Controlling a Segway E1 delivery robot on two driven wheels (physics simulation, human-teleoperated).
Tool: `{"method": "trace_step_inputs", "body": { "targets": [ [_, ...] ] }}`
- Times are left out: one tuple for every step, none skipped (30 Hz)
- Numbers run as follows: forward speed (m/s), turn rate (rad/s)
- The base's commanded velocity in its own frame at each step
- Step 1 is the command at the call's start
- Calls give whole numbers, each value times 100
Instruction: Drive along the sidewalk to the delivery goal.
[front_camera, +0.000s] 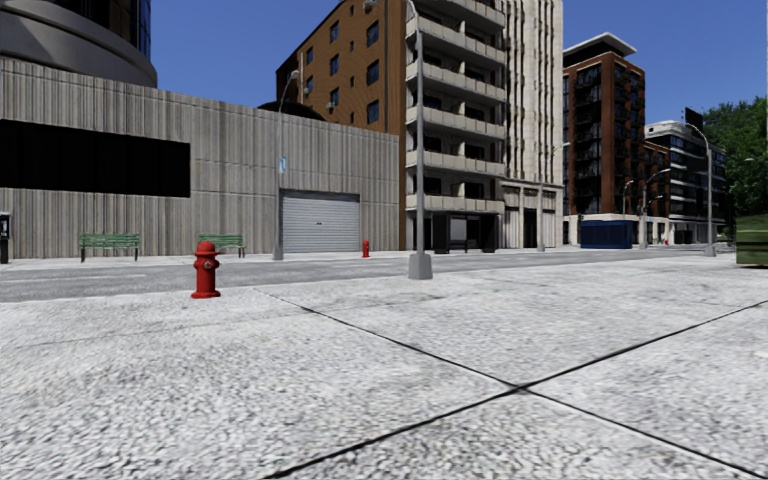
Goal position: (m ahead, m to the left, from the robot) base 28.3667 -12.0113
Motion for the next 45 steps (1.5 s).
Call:
{"method": "trace_step_inputs", "body": {
  "targets": [
    [200, -20],
    [200, -29],
    [200, -32],
    [200, -34],
    [200, -34],
    [200, -34],
    [200, -34],
    [200, -34],
    [200, -34],
    [200, -34],
    [200, -34],
    [200, -34],
    [200, -34],
    [200, -34],
    [200, -34],
    [200, -34],
    [200, -34],
    [200, -34],
    [200, -34],
    [200, -34],
    [200, -34],
    [200, -34],
    [200, -34],
    [200, -34],
    [200, -34],
    [200, -34],
    [200, -34],
    [200, -34],
    [200, -34],
    [200, -34],
    [200, -34],
    [200, -34],
    [200, -34],
    [200, -34],
    [200, -34],
    [200, -34],
    [200, -34],
    [200, -34],
    [200, -34],
    [200, -34],
    [200, -34],
    [200, -34],
    [200, -34],
    [200, -34],
    [200, -34]
  ]
}}
